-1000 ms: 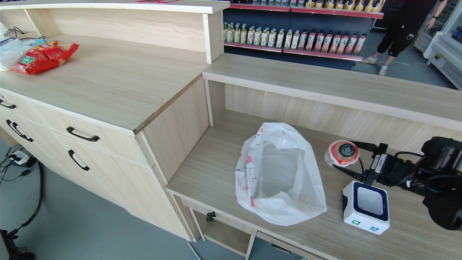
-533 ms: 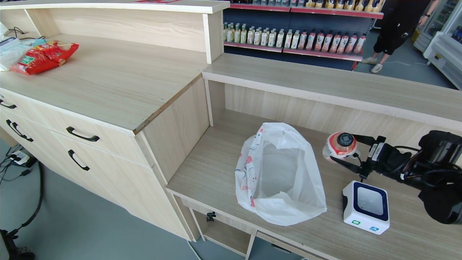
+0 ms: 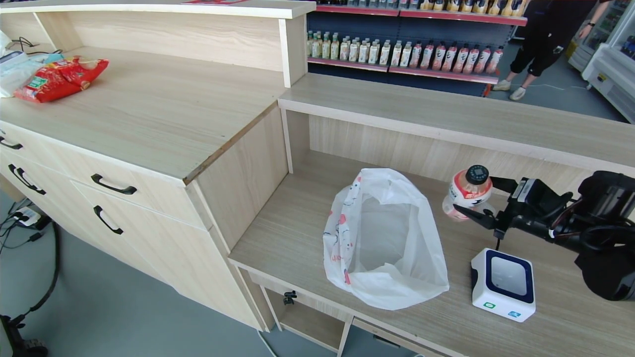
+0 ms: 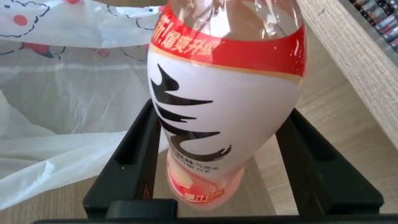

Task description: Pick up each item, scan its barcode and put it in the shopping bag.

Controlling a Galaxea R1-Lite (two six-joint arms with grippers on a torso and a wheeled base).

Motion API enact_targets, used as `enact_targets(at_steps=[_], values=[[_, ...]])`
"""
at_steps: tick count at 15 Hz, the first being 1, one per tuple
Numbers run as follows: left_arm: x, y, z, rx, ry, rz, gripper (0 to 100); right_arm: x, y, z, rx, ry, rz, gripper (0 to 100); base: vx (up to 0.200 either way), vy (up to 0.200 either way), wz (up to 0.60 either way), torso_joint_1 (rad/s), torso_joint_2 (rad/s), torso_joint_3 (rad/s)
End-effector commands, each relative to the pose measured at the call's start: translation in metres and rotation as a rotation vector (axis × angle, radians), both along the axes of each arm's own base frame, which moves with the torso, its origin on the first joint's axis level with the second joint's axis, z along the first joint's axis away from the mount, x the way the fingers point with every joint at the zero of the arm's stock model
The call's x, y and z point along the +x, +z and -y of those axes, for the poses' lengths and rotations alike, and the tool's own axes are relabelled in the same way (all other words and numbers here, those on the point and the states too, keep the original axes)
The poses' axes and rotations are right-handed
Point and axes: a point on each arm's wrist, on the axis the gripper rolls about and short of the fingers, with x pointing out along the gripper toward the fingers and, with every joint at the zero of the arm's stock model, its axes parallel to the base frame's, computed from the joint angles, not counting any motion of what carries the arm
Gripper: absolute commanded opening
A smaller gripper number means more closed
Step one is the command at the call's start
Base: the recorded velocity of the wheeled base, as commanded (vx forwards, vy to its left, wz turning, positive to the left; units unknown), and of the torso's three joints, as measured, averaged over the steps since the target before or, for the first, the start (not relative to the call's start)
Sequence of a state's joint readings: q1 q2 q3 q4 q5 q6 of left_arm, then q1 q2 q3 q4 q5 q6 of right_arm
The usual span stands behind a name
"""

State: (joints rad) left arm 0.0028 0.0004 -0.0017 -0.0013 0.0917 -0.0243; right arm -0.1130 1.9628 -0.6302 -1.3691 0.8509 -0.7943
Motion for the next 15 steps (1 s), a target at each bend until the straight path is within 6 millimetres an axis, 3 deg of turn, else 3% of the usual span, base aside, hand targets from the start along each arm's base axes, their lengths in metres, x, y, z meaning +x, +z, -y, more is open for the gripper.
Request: enact_targets(at_steps=[1, 7, 15], values=[[0.0, 0.0, 0.0, 0.0, 0.001, 0.001, 100, 0.002, 0.006, 0.001, 0.024, -0.016, 0.0, 0, 0.0, 0.0, 0.0, 0.0, 0.0, 0.0], [0.0, 0.0, 0.0, 0.0, 0.001, 0.001, 100, 0.002, 0.026, 0.002, 0.219, -0.089, -0.086, 0, 0.0, 0.0, 0.0, 0.0, 0.0, 0.0], [0.0, 0.0, 0.0, 0.0, 0.001, 0.001, 100, -0.001, 0.034, 0.005, 0.411, -0.171, -0.177, 0, 0.0, 0.0, 0.0, 0.0, 0.0, 0.0]])
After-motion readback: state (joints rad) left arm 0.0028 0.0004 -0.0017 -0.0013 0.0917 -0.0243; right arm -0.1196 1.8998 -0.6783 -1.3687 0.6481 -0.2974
